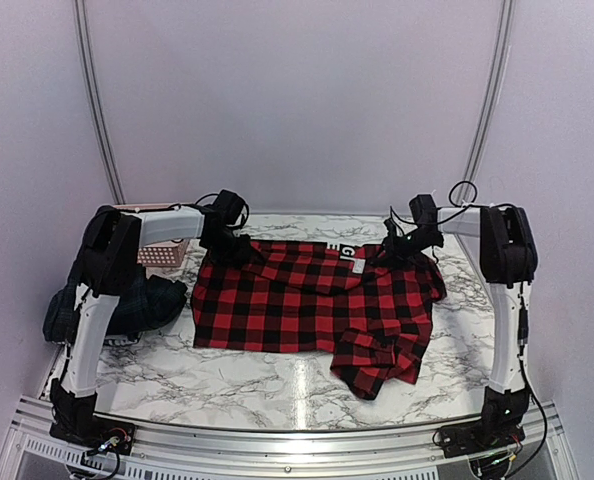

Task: Fold and stack the mixed laundry pile
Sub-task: Move the 1/3-folded T-shirt to the center of the board.

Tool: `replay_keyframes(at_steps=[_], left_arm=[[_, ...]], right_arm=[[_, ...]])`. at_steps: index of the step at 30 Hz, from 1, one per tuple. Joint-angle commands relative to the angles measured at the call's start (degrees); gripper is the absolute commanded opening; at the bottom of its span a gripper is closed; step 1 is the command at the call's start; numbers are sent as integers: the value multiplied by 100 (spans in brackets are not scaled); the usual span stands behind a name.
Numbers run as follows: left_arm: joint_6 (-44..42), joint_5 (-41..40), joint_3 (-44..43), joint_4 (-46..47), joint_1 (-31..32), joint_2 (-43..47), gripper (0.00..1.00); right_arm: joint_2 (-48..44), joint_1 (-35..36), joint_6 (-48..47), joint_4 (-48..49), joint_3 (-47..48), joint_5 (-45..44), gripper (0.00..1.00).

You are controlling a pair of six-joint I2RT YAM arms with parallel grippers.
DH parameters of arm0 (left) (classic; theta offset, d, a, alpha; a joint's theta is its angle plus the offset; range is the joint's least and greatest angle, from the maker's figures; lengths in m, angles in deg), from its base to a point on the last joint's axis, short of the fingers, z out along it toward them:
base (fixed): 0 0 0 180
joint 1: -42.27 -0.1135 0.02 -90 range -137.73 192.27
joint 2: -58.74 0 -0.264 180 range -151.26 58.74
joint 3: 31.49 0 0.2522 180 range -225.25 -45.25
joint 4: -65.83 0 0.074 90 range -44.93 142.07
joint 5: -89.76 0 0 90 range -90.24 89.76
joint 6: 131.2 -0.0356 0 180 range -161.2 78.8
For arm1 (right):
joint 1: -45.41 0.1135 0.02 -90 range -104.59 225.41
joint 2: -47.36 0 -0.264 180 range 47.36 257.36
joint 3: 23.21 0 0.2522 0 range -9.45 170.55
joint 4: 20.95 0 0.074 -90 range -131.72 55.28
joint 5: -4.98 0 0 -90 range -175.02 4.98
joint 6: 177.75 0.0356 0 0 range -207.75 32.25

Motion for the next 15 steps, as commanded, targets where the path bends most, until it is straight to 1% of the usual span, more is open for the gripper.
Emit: replay_keyframes(at_steps=[1, 2, 4, 6, 8, 9, 12, 14, 15], left_arm=[[-98, -42, -644, -592, -172, -443, 42], [-127, -82, -740, -580, -168, -378, 46], [-202, -155, -811, -554, -168, -108, 59], [-390, -182, -693, -450, -137, 317, 74], [-710, -241, -304, -214, -30, 895, 91], [-897, -295, -57, -56, 51, 1228, 97], [-1481, -474, 723, 415, 407, 2198, 99], [-1879, -557, 1159, 642, 800, 2812, 99], [-1930, -512, 1388, 795, 939, 3077, 99]], right_arm=[[768, -180, -176, -589, 1423, -455, 28], [833, -176, -224, -773, 1723, -436, 29], [739, -176, -275, -982, 2065, -343, 30], [372, -172, -279, -952, 1985, -195, 32], [-200, -155, -348, -855, 1660, -132, 34], [-519, -158, -417, -787, 1451, -138, 36], [-1729, -163, -689, -506, 780, -296, 45], [-2468, -173, -931, -258, 277, -511, 55], [-2815, -192, -1028, -97, 13, -528, 62]])
